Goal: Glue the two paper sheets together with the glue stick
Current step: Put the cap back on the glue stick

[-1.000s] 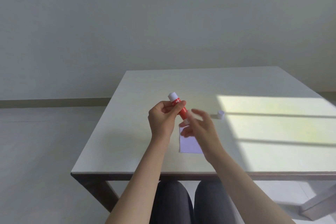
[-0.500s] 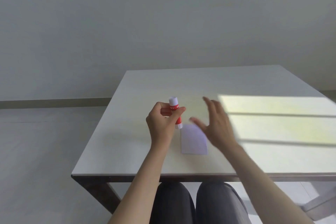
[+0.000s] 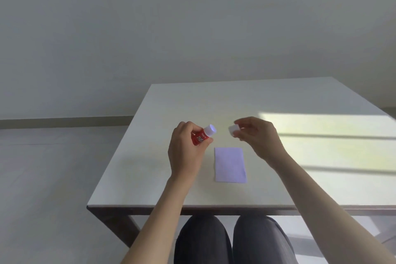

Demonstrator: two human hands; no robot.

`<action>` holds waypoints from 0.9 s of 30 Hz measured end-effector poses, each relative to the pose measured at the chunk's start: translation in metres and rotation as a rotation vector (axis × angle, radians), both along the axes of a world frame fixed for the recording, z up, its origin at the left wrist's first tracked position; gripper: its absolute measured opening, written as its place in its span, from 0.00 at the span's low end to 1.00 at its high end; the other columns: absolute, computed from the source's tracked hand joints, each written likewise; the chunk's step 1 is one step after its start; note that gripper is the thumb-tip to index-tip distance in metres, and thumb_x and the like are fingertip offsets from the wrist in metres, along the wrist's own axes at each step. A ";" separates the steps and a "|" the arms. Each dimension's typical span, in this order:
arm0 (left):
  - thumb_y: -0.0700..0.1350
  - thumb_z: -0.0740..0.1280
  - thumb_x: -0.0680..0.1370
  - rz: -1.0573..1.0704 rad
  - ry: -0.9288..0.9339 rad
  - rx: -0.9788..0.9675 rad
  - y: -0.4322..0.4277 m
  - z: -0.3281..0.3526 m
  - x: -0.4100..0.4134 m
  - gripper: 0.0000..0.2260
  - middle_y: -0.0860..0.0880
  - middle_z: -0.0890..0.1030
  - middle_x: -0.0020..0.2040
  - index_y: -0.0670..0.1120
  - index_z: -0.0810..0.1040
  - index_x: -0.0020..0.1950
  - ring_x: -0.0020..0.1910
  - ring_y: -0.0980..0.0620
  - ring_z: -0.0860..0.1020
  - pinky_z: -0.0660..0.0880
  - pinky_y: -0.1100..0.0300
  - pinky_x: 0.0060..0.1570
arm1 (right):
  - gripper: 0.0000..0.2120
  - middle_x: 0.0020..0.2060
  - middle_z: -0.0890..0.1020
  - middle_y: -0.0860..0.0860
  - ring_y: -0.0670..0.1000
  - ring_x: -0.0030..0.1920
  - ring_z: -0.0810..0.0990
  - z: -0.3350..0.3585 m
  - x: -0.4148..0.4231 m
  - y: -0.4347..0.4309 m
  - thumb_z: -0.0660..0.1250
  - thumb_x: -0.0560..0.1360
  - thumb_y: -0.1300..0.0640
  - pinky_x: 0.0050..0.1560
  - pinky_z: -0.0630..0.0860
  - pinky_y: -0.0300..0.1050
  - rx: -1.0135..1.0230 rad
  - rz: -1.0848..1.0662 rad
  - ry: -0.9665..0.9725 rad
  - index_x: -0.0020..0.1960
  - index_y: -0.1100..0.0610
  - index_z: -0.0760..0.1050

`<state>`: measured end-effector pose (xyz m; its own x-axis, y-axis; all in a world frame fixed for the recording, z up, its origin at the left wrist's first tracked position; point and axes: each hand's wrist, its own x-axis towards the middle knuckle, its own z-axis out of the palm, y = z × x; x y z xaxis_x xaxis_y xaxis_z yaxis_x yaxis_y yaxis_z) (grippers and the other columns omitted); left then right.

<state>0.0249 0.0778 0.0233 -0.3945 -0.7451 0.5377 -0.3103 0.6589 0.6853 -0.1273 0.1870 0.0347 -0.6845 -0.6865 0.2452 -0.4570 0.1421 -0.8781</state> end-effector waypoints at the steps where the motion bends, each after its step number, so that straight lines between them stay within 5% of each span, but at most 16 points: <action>1: 0.46 0.76 0.66 -0.001 -0.012 -0.014 0.001 0.001 0.000 0.12 0.53 0.76 0.40 0.45 0.74 0.40 0.41 0.50 0.76 0.70 0.59 0.35 | 0.10 0.39 0.85 0.50 0.48 0.39 0.84 0.008 0.010 0.000 0.74 0.69 0.61 0.46 0.79 0.40 -0.047 0.056 -0.028 0.50 0.56 0.81; 6: 0.46 0.78 0.66 -0.045 -0.046 -0.091 0.005 0.005 0.000 0.13 0.50 0.78 0.41 0.44 0.76 0.42 0.40 0.50 0.75 0.73 0.58 0.36 | 0.08 0.36 0.83 0.45 0.39 0.34 0.82 0.025 0.035 -0.001 0.73 0.70 0.62 0.41 0.78 0.31 -0.077 0.125 0.077 0.49 0.57 0.80; 11: 0.46 0.78 0.65 -0.107 -0.061 -0.107 0.004 0.006 0.006 0.13 0.51 0.77 0.40 0.43 0.77 0.41 0.39 0.52 0.75 0.71 0.63 0.36 | 0.04 0.33 0.82 0.49 0.50 0.33 0.81 0.023 0.043 -0.008 0.72 0.71 0.59 0.39 0.77 0.39 -0.043 0.151 0.146 0.44 0.58 0.80; 15: 0.46 0.78 0.66 -0.111 -0.126 -0.053 0.010 -0.001 0.007 0.13 0.52 0.77 0.39 0.44 0.75 0.40 0.40 0.50 0.76 0.72 0.61 0.36 | 0.29 0.24 0.69 0.52 0.56 0.30 0.70 0.012 0.044 -0.022 0.53 0.76 0.36 0.29 0.62 0.45 0.441 -0.095 0.495 0.27 0.56 0.64; 17: 0.46 0.77 0.66 -0.089 -0.134 -0.019 0.011 -0.006 0.009 0.14 0.50 0.78 0.40 0.44 0.74 0.40 0.41 0.48 0.77 0.75 0.54 0.38 | 0.28 0.25 0.70 0.49 0.54 0.30 0.71 0.010 0.042 -0.022 0.48 0.74 0.33 0.28 0.61 0.44 0.392 -0.027 0.530 0.31 0.54 0.67; 20: 0.46 0.77 0.66 -0.069 -0.119 -0.007 0.003 -0.009 0.010 0.13 0.50 0.78 0.40 0.43 0.74 0.40 0.41 0.48 0.77 0.76 0.52 0.38 | 0.12 0.36 0.76 0.43 0.46 0.32 0.75 0.006 0.037 -0.019 0.58 0.75 0.42 0.34 0.70 0.43 0.161 0.284 0.364 0.52 0.48 0.71; 22: 0.46 0.77 0.66 -0.107 -0.147 0.004 0.002 -0.013 0.008 0.13 0.50 0.78 0.40 0.43 0.75 0.40 0.40 0.48 0.77 0.76 0.51 0.39 | 0.12 0.30 0.74 0.45 0.47 0.30 0.72 0.002 0.037 -0.022 0.62 0.74 0.43 0.31 0.66 0.44 0.195 0.185 0.394 0.41 0.51 0.71; 24: 0.46 0.77 0.66 -0.143 -0.178 0.043 0.006 -0.020 0.004 0.13 0.50 0.78 0.41 0.43 0.76 0.42 0.40 0.48 0.78 0.78 0.49 0.40 | 0.26 0.22 0.66 0.49 0.51 0.26 0.64 0.000 0.040 -0.025 0.62 0.72 0.35 0.28 0.59 0.43 0.361 -0.034 0.492 0.27 0.54 0.62; 27: 0.45 0.78 0.65 -0.107 -0.102 0.135 -0.001 -0.023 -0.005 0.14 0.49 0.79 0.39 0.46 0.73 0.38 0.37 0.50 0.78 0.76 0.54 0.38 | 0.34 0.23 0.71 0.54 0.58 0.30 0.70 -0.001 0.042 -0.023 0.52 0.72 0.30 0.31 0.65 0.45 0.377 -0.120 0.425 0.26 0.59 0.65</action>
<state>0.0200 0.0766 -0.0002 -0.5229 -0.7586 0.3887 -0.3157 0.5959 0.7384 -0.0857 0.1640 0.0338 -0.6579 -0.7035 0.2687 -0.7196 0.4819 -0.5000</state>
